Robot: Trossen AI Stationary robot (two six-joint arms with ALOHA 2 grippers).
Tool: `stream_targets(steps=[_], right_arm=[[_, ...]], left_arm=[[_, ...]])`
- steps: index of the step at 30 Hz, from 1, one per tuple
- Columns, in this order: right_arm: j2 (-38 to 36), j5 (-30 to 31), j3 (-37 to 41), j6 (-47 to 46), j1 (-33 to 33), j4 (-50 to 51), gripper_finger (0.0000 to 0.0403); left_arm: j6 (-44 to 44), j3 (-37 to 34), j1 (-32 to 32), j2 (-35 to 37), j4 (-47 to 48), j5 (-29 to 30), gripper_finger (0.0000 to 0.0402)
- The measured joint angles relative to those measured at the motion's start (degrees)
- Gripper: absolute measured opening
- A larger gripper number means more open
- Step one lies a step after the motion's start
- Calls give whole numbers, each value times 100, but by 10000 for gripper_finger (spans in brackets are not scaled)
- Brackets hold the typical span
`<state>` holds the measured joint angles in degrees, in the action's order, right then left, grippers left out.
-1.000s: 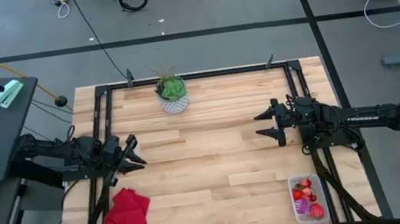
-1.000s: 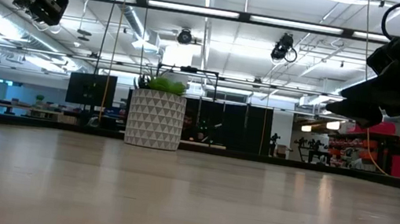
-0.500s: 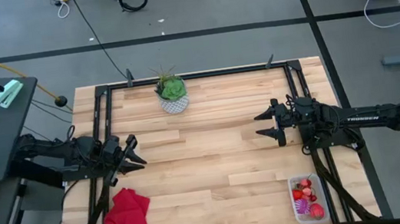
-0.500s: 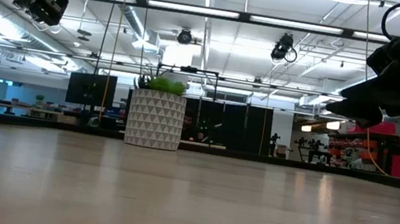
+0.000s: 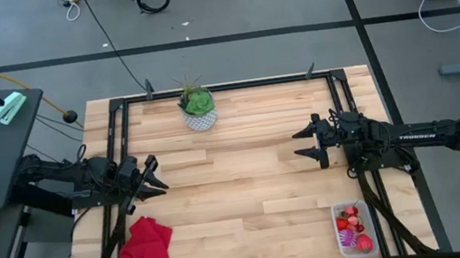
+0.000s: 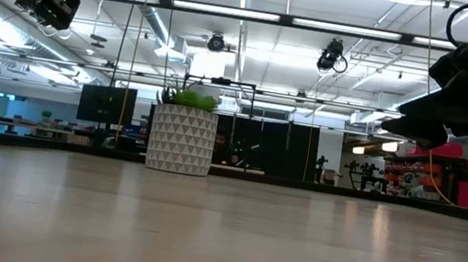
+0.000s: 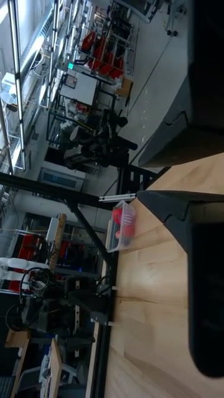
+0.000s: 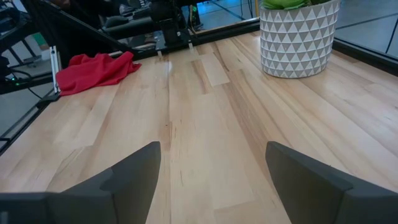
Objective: Pick and placing Produce into tupperware
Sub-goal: Return to Home Position
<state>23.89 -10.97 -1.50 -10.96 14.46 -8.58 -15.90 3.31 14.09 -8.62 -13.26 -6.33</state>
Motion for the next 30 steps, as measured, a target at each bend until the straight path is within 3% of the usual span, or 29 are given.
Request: stream_targets(steps=[30], right_arm=[[-1,0,0,2,1,1,300]], left_arm=[[0,0,1,1,0,0,82]])
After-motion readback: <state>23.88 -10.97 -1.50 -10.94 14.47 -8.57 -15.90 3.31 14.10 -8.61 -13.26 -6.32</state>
